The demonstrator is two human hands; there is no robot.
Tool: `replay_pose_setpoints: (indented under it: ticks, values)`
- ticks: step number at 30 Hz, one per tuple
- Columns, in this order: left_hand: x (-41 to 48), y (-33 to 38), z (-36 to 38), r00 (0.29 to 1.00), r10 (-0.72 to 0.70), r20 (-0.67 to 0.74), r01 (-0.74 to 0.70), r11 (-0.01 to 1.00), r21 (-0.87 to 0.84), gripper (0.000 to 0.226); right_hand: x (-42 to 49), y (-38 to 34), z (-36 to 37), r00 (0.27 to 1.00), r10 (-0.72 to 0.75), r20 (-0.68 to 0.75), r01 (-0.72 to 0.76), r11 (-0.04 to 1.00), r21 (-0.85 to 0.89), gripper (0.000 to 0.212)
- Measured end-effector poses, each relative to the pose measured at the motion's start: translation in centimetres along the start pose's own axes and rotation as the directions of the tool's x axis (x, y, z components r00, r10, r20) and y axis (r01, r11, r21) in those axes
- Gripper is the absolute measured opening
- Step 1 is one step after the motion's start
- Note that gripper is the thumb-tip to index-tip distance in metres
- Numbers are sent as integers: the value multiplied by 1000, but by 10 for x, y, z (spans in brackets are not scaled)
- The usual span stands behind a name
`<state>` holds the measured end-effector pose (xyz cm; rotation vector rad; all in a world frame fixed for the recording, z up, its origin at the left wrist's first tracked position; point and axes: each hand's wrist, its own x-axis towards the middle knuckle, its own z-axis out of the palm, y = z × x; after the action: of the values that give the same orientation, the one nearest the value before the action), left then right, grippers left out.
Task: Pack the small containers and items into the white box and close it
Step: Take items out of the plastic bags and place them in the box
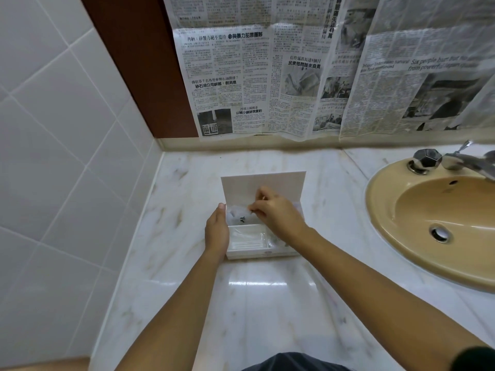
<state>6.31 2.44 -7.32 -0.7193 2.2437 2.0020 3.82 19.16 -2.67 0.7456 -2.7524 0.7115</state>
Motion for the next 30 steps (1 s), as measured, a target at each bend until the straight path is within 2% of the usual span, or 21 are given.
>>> replay_pose_setpoints:
  ticks: [6, 13, 20, 23, 26, 30]
  values:
    - [-2, 2, 0, 1000, 29, 4, -29, 1000, 6, 49, 11, -9, 26, 990, 93, 109, -81, 990, -117, 6]
    - [0, -1, 0, 998, 48, 27, -48, 999, -19, 46, 16, -20, 30, 932, 216, 290, -149, 960, -236, 14]
    - [2, -3, 0, 998, 66, 16, -66, 998, -11, 43, 14, -30, 22, 907, 243, 344, -142, 945, -294, 24]
    - [3, -4, 1, 997, 80, 16, -80, 997, 2, 42, 14, -23, 20, 888, 267, 376, -198, 957, -210, 30]
    - [5, -6, 0, 997, 74, 8, -74, 997, 31, 43, 9, -17, 9, 867, 285, 408, -314, 950, 2, 42]
    - [3, -3, 0, 997, 82, 6, -83, 996, 41, 39, -10, -16, -23, 890, 341, 302, -426, 858, 287, 38]
